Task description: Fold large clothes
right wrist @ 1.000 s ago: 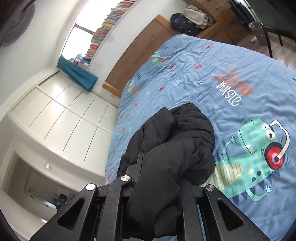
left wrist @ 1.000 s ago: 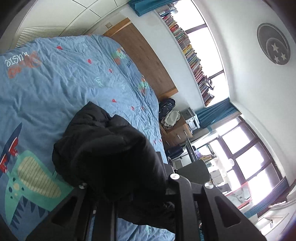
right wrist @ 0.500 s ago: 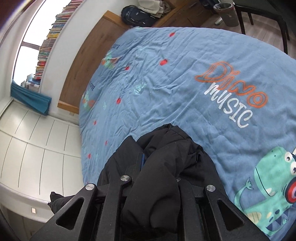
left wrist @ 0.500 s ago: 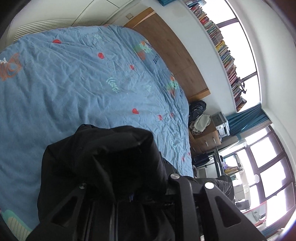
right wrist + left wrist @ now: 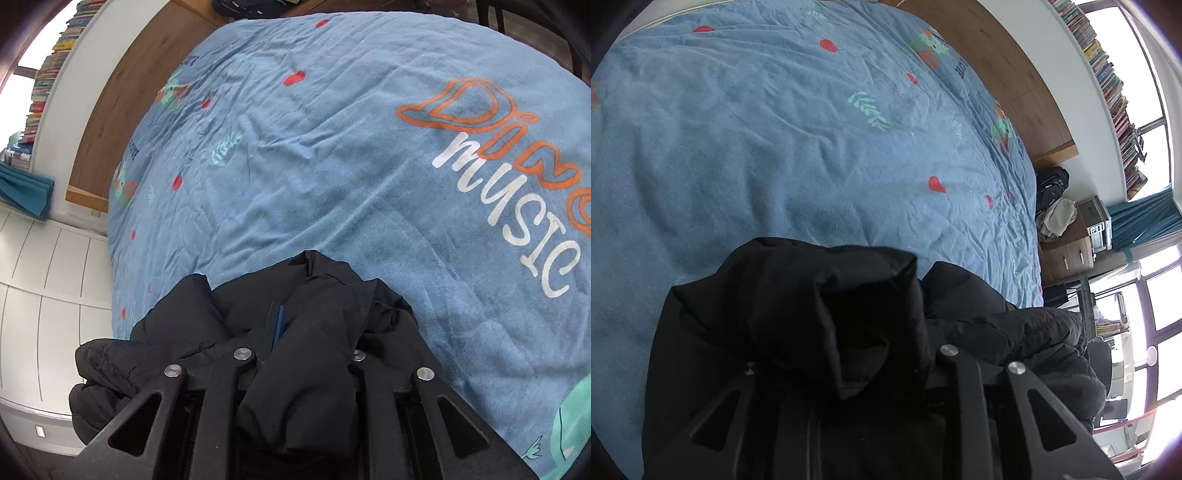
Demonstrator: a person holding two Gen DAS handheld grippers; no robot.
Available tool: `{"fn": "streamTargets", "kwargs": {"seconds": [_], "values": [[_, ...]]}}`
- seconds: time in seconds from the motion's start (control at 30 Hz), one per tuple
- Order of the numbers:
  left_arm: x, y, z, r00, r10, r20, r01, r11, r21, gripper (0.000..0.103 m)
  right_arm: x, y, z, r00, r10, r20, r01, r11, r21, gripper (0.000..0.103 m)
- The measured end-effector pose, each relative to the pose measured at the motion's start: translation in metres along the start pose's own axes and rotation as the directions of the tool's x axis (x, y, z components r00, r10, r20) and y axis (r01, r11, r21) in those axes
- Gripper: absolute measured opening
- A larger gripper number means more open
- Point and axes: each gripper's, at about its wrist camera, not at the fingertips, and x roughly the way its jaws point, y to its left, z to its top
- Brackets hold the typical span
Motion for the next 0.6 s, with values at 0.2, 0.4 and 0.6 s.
{"fn": "streamTargets", "kwargs": {"seconds": [0.2, 0.4, 0.6], "values": [[-0.049, -0.001, 0.012, 0.986, -0.16, 0.05, 0.165, 0.977, -0.136, 0.067, -0.038, -0.01, 0.009, 0.986, 0.154, 0.063, -0.159, 0.984, 0.084, 0.08], [-0.113, -0.011, 0.03, 0.965, -0.207, 0.16, 0.231, 0.962, -0.145, 0.07, -0.091, 0.003, 0.016, 0.976, 0.174, 0.133, -0.177, 0.984, 0.005, 0.085], [-0.157, -0.062, -0.006, 0.985, -0.093, 0.148, 0.078, 0.991, 0.106, 0.07, -0.135, 0.053, -0.024, 0.969, 0.208, 0.131, -0.17, 0.952, -0.256, 0.086]]}}
